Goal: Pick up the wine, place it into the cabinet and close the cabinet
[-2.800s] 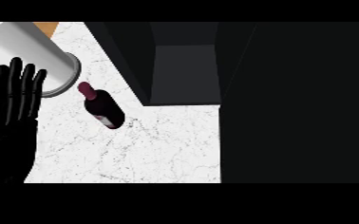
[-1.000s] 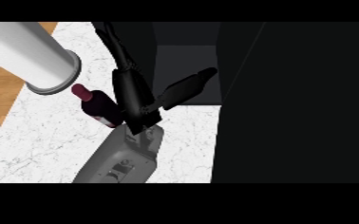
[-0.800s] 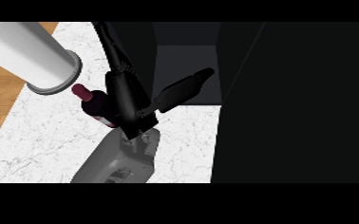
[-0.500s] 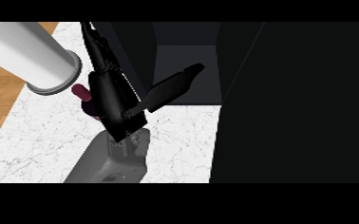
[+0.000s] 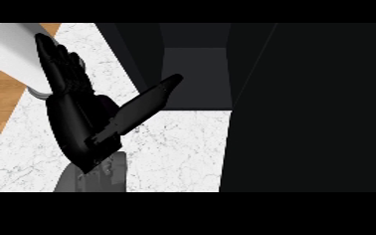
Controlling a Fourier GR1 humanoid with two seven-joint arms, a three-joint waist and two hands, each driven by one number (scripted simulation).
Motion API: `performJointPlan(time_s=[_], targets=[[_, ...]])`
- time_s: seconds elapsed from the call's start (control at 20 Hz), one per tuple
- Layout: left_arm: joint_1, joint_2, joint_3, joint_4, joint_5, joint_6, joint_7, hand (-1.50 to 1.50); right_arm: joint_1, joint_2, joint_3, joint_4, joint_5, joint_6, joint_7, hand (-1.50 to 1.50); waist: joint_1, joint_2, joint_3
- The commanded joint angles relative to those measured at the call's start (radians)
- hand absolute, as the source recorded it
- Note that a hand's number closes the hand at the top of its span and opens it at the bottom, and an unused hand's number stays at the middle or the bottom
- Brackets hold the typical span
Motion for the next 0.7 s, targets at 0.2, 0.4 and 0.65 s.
performJointPlan(time_s=[0.2,0.4,0.65], targets=[[0.153,0.001,0.002,-0.100,0.077,0.001,-0.048,-1.50,-0.039,-0.014,-0.061,-0.081,-0.074,0.007,0.058,-1.50,0.000,0.002,0.000],[0.188,0.069,0.034,-0.001,0.282,0.091,-0.209,-1.50,-0.034,0.015,0.033,-0.130,0.012,-0.028,0.108,-1.50,-0.007,0.004,-0.002],[0.255,0.102,0.057,-0.024,0.447,0.054,-0.316,-1.50,-0.107,0.012,0.032,-0.125,0.026,-0.060,0.182,-1.50,-0.002,0.003,-0.002]])
